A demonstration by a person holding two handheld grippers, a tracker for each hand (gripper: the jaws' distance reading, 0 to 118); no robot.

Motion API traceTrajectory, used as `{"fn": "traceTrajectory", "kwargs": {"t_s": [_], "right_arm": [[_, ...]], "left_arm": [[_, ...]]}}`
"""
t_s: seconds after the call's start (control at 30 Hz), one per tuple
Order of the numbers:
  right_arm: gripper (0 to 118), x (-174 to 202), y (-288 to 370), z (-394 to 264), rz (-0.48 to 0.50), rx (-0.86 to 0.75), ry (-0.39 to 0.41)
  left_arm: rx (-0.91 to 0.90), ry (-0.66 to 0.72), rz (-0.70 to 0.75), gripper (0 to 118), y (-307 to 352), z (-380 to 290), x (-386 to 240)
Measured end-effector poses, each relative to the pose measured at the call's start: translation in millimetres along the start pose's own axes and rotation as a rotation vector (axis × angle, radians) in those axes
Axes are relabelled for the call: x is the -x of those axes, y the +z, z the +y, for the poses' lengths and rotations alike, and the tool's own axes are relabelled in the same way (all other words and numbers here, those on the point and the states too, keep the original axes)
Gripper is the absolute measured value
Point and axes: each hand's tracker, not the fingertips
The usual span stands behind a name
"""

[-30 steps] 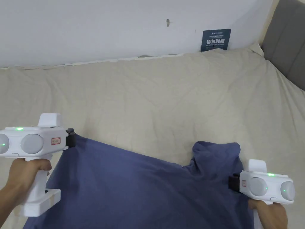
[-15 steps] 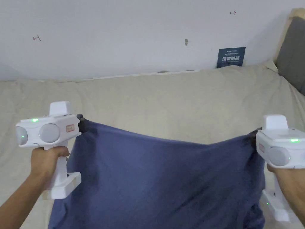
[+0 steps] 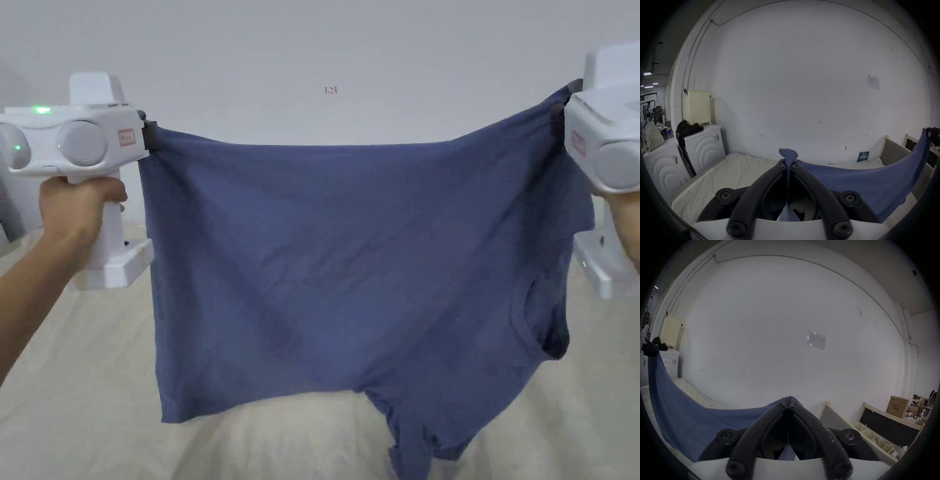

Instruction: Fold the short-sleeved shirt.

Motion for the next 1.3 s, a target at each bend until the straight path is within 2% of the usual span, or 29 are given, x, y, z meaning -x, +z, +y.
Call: {"fn": "traceTrajectory", "kwargs": {"t_s": [0.17, 0.33, 0.5, 0.7, 0.83, 1.07, 1.3], "right_arm": [[1, -3.5, -20.5, 14.6, 0.029, -0.035, -0.060], [1, 3.7, -43.3, -19.6, 0.048, -0.021, -0.058], [1, 20.5, -68.2, -90.9, 0.088, 0.081, -0.056], [1, 38.4, -78.0, -199.8, 0.132, 0.285, -0.152], [1, 50.1, -53.0, -267.1, 0.145, 0.427, -0.184], [1, 59.2, 38.1, -344.2, 0.215, 0.606, -0.215], [1, 37.8, 151.5, -386.2, 0.238, 0.708, -0.262]], "left_arm": [[-0.065, 0.007, 0.037, 2, -24.4, 17.7, 2.3], [-0.081, 0.014, 0.048, 2, -53.8, -8.3, 0.5], [0.038, -0.025, 0.039, 2, -91.2, -77.4, -5.2], [0.210, -0.009, 0.026, 2, -107.0, -192.6, -4.4], [0.326, -0.021, 0.022, 2, -90.7, -268.0, 1.1], [0.536, 0.017, 0.044, 2, -18.7, -369.0, 23.4], [0.650, 0.039, 0.066, 2, 83.6, -430.0, 52.7]]}}
